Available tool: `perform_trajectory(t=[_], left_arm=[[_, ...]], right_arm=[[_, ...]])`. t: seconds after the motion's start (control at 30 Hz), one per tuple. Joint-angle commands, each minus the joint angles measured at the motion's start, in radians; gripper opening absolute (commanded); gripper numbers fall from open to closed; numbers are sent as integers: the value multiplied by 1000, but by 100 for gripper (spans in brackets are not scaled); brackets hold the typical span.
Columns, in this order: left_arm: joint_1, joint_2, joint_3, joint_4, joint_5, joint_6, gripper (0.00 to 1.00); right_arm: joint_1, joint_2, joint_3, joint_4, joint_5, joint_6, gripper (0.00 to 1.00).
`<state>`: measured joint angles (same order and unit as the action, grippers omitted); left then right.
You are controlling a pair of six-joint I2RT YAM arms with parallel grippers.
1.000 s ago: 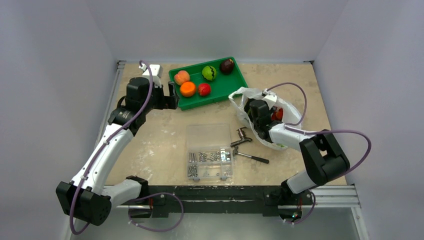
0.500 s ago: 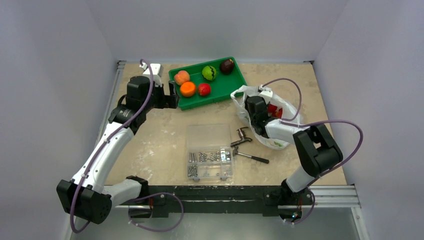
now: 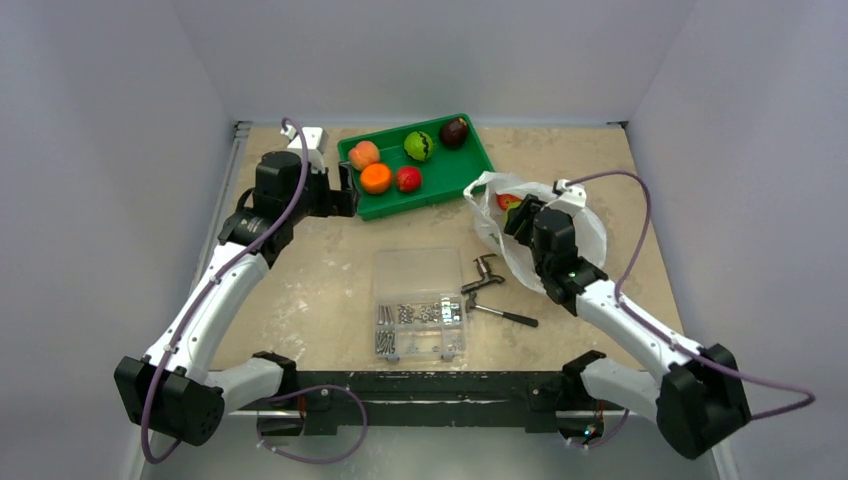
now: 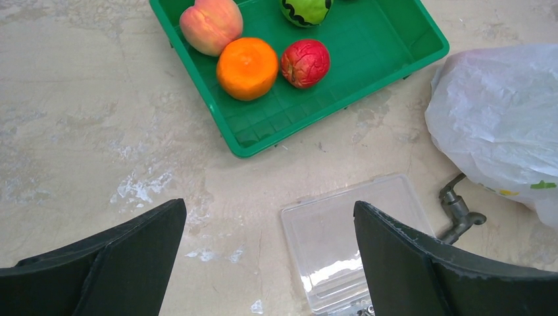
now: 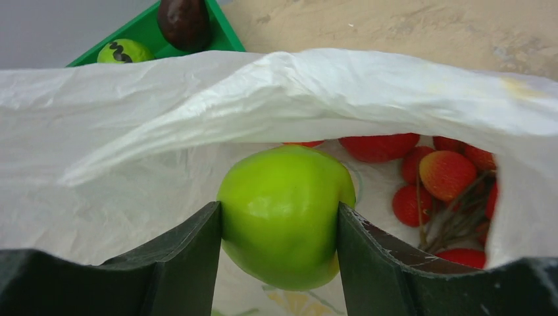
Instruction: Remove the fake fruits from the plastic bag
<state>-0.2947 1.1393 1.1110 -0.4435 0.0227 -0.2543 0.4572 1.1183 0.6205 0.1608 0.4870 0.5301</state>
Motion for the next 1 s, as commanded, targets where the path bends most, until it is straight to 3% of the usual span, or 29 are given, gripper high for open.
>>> perform_trajectory(t=[0.0, 0.17, 0.33, 0.7, 0.97], left_arm=[[6, 0, 47, 19, 18, -15, 100], [6, -8, 46, 13, 21, -14, 100], [6, -14, 49, 14, 17, -13, 100], [7, -30, 44, 18, 17, 1, 100], [14, -2, 52, 20, 55, -16, 100]], right_arm=[[-3, -163, -36, -142, 35, -39, 5], [-4, -312, 32, -249, 61, -100, 1], [-3, -328, 163, -268, -11, -94, 1], [-2, 60, 674, -231, -228, -155, 1], [50, 385, 882, -132, -285, -128, 1]])
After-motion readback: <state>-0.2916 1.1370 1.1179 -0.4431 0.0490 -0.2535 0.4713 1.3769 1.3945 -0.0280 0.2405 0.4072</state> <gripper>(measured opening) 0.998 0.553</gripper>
